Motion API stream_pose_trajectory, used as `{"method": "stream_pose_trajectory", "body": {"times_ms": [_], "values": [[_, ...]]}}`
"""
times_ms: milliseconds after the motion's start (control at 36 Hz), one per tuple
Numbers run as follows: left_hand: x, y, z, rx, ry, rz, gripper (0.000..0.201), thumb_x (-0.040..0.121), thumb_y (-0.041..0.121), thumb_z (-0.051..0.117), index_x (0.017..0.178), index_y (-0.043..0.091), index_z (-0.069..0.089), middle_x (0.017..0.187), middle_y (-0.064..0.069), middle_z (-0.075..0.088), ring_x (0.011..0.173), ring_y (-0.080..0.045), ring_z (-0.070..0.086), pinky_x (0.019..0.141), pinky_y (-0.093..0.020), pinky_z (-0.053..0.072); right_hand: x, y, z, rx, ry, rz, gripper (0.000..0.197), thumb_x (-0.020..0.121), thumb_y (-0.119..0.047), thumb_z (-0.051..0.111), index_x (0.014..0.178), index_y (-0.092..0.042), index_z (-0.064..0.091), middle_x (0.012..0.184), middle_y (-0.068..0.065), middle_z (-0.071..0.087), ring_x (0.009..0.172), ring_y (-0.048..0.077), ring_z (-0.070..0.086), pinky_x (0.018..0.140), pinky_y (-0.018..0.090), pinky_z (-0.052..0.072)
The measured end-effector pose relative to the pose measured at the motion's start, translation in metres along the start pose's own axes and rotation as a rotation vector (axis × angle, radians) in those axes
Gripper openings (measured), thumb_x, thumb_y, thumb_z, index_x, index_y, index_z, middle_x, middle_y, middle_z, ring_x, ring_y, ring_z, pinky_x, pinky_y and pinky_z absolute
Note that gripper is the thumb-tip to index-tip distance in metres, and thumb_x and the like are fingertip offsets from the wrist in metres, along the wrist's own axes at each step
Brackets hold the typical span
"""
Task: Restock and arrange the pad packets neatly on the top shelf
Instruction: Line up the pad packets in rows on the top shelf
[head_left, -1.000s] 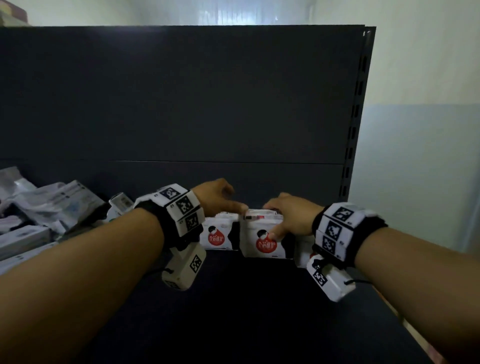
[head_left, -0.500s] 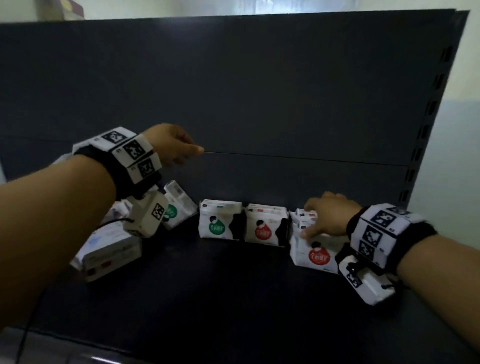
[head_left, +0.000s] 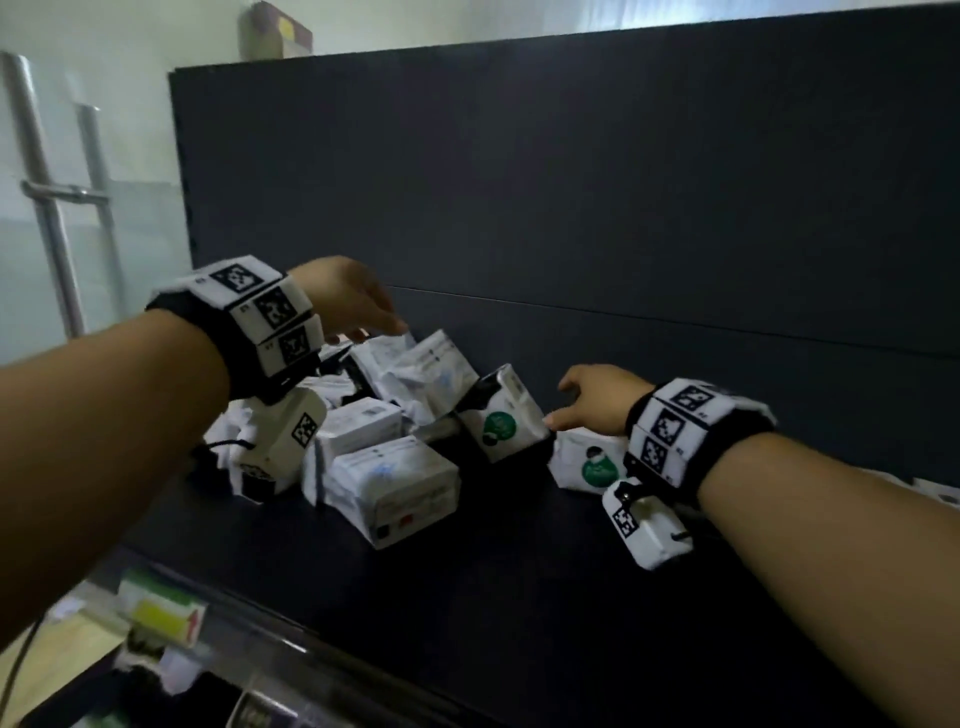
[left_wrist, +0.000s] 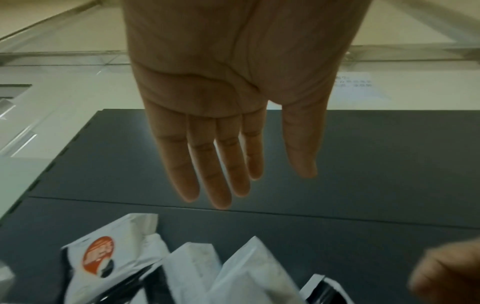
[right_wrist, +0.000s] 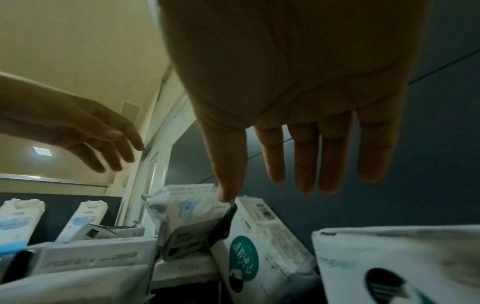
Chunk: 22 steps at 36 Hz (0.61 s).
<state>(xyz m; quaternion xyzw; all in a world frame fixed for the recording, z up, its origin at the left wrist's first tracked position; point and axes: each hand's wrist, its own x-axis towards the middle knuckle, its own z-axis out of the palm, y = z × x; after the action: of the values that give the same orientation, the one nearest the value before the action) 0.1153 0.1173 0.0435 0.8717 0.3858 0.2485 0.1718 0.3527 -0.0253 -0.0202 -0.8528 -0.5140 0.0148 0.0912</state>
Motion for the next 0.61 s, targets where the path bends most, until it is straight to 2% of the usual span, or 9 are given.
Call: {"method": "stream_pose_trajectory", "body": {"times_ms": [56, 139, 194, 278, 361, 444, 528, 611], "values": [[0.001, -0.016, -0.003, 0.044, -0.001, 0.0, 0.027, 0.077, 0.033, 0.076, 0.094, 0.013, 0.07, 0.091, -0.008, 0.072, 0.075, -0.018, 0.067, 0.071, -0.032, 0.054, 0.018, -0.014, 0.006, 0.044, 0.024, 0.016, 0.07, 0.083, -0.042, 0.07, 0.14, -0.014, 0.041, 0.14, 0.008, 0.049, 0.122, 0.026, 0.051, 0.096, 0.034, 0.044], [0.004, -0.038, -0.006, 0.067, 0.018, -0.009, 0.022, 0.076, 0.036, 0.077, 0.087, 0.021, 0.068, 0.086, -0.002, 0.071, 0.074, -0.015, 0.067, 0.074, -0.033, 0.056, 0.042, -0.032, 0.013, 0.091, 0.063, 0.029, 0.078, 0.079, -0.037, 0.075, 0.143, -0.014, 0.036, 0.14, 0.011, 0.048, 0.121, 0.03, 0.052, 0.094, 0.037, 0.046], [0.007, -0.05, -0.008, 0.064, 0.036, -0.027, 0.027, 0.074, 0.037, 0.078, 0.092, 0.019, 0.068, 0.079, 0.003, 0.069, 0.068, -0.01, 0.065, 0.072, -0.032, 0.056, 0.055, -0.042, 0.018, 0.105, 0.077, 0.039, 0.083, 0.077, -0.036, 0.078, 0.144, -0.015, 0.034, 0.141, 0.014, 0.044, 0.121, 0.033, 0.051, 0.095, 0.04, 0.046], [0.009, -0.064, -0.013, 0.057, 0.023, -0.055, 0.034, 0.074, 0.041, 0.077, 0.098, 0.019, 0.067, 0.086, -0.003, 0.071, 0.074, -0.017, 0.068, 0.079, -0.037, 0.057, 0.072, -0.051, 0.025, 0.122, 0.071, 0.057, 0.089, 0.073, -0.037, 0.081, 0.145, -0.017, 0.033, 0.143, 0.015, 0.038, 0.125, 0.036, 0.047, 0.101, 0.043, 0.044], [0.006, -0.075, -0.016, 0.062, 0.031, -0.053, 0.033, 0.075, 0.041, 0.076, 0.097, 0.018, 0.067, 0.088, -0.004, 0.071, 0.076, -0.018, 0.068, 0.078, -0.034, 0.057, 0.083, -0.057, 0.033, 0.123, 0.058, 0.067, 0.088, 0.071, -0.038, 0.082, 0.143, -0.018, 0.036, 0.142, 0.016, 0.035, 0.124, 0.037, 0.047, 0.102, 0.044, 0.043], [0.003, -0.084, -0.016, 0.049, 0.019, -0.055, 0.03, 0.077, 0.037, 0.075, 0.096, 0.016, 0.068, 0.084, -0.002, 0.07, 0.076, -0.017, 0.068, 0.076, -0.034, 0.058, 0.091, -0.063, 0.041, 0.124, 0.049, 0.09, 0.078, 0.07, -0.037, 0.083, 0.134, -0.017, 0.043, 0.138, 0.015, 0.032, 0.12, 0.037, 0.048, 0.102, 0.045, 0.044], [0.001, -0.09, -0.016, 0.053, 0.015, -0.063, 0.029, 0.077, 0.039, 0.075, 0.095, 0.018, 0.069, 0.085, 0.001, 0.07, 0.076, -0.017, 0.068, 0.081, -0.035, 0.057, 0.095, -0.066, 0.045, 0.053, 0.094, 0.117, 0.073, 0.066, -0.041, 0.083, 0.125, -0.017, 0.047, 0.132, 0.014, 0.036, 0.121, 0.036, 0.043, 0.101, 0.046, 0.043], [0.002, -0.096, -0.013, 0.08, -0.002, -0.075, 0.028, 0.077, 0.04, 0.074, 0.095, 0.018, 0.069, 0.086, -0.001, 0.072, 0.076, -0.016, 0.069, 0.08, -0.033, 0.056, 0.094, -0.069, 0.048, -0.04, 0.138, 0.08, 0.076, 0.061, -0.048, 0.084, 0.118, -0.016, 0.045, 0.125, 0.012, 0.048, 0.118, 0.035, 0.044, 0.092, 0.042, 0.043]]}}
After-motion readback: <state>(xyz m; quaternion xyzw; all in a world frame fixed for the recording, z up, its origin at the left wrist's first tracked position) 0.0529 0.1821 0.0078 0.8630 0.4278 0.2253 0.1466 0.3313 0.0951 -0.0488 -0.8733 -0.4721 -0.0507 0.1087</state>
